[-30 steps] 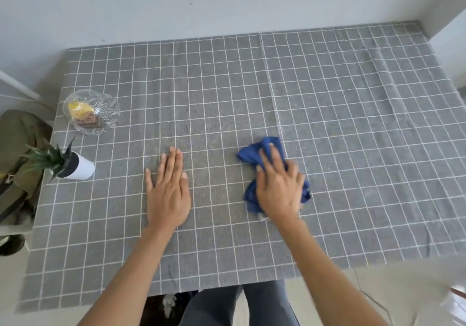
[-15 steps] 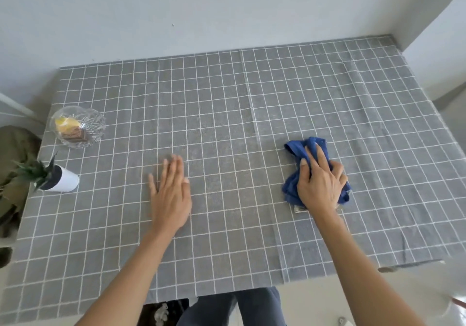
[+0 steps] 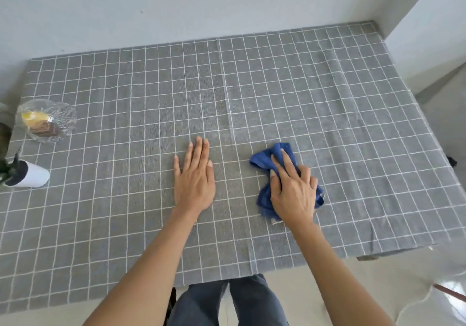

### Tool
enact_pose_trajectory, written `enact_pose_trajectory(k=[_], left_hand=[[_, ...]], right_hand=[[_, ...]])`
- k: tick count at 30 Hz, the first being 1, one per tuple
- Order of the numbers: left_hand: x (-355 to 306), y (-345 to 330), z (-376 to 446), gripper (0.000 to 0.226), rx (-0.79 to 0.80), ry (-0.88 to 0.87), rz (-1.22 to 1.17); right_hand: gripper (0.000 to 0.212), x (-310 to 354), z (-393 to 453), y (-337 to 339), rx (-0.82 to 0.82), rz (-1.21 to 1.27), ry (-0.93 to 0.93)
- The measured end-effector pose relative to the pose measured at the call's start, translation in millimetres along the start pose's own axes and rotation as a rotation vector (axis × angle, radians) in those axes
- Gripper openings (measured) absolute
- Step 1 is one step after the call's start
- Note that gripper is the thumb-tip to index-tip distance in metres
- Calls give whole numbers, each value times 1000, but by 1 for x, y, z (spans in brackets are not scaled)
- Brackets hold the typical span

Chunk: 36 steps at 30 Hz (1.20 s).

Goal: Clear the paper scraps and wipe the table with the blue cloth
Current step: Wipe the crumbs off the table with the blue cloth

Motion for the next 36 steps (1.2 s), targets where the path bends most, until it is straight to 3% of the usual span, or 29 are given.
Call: enact_pose_trajectory(k=[3, 7, 14, 21, 27, 31, 33, 36], left_hand=[[-1, -1, -2, 54, 1, -1, 4], [0, -1, -1, 55, 6, 5, 14], [-21, -7, -11, 54, 10, -33, -2], [-21, -7, -11, 54, 13, -23, 10], [-20, -9, -11, 54, 33, -28, 30], [-20, -9, -10, 55, 30, -32, 41], [-20, -9, -10, 55, 26, -31, 46], [-21, -9, -11, 55, 16, -33, 41]], right_hand=[[52, -45, 12, 10, -6, 1, -118], [53, -49, 14, 12, -25, 40, -131], [37, 20, -28, 6, -5, 51, 169], [34, 17, -30, 0, -4, -1, 176], [39, -49, -10, 16, -35, -9, -94], [45, -66, -5, 24, -54, 24, -135], [44, -51, -8, 25, -49, 38, -113], [34, -8, -19, 16, 10, 14, 72]])
Point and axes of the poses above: each hand's wrist, its own z-axis towards the middle knuckle, its own y-axis out of the back of the hand, x = y × z, the point moved 6 cm from there along z, towards the middle knuckle, and after that the axes turned 5 degrees about x, right-handed, at the moved point
